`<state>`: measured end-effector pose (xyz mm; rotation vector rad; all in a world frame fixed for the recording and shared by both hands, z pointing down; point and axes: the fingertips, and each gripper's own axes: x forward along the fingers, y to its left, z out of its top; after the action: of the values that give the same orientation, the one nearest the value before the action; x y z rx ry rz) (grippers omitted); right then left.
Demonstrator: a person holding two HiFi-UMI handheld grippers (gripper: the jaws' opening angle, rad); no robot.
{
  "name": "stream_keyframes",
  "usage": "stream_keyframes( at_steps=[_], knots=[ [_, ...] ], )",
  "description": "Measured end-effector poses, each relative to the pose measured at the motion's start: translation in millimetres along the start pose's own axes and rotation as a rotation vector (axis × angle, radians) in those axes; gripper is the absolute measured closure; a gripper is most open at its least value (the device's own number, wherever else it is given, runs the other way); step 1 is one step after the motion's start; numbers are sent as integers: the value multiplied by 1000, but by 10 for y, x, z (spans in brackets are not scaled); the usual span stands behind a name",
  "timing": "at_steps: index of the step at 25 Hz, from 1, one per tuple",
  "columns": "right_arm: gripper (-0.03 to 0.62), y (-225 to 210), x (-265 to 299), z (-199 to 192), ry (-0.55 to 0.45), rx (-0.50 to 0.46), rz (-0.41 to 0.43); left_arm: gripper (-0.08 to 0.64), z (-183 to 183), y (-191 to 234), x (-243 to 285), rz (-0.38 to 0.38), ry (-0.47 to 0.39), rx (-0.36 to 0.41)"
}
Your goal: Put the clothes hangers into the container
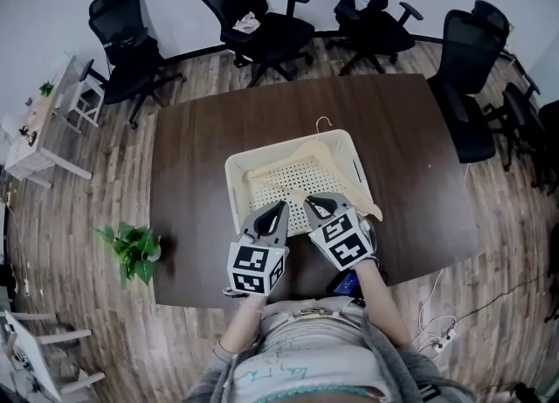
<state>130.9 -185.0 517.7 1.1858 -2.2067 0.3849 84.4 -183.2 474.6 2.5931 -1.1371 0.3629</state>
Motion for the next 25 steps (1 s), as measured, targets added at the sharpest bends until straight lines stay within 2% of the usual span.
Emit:
stream_keyframes(
  at_steps=[11, 19, 25],
  knots=[
    [561, 56, -194, 364, -104, -30, -15, 549, 388, -55, -123, 1, -94, 12],
    [561, 34, -463, 698, -263, 4, -24, 549, 666, -155, -176, -9, -150, 22],
    [561, 62, -582, 839, -315, -20, -45, 549, 784, -195, -237, -2, -185, 25]
  ],
)
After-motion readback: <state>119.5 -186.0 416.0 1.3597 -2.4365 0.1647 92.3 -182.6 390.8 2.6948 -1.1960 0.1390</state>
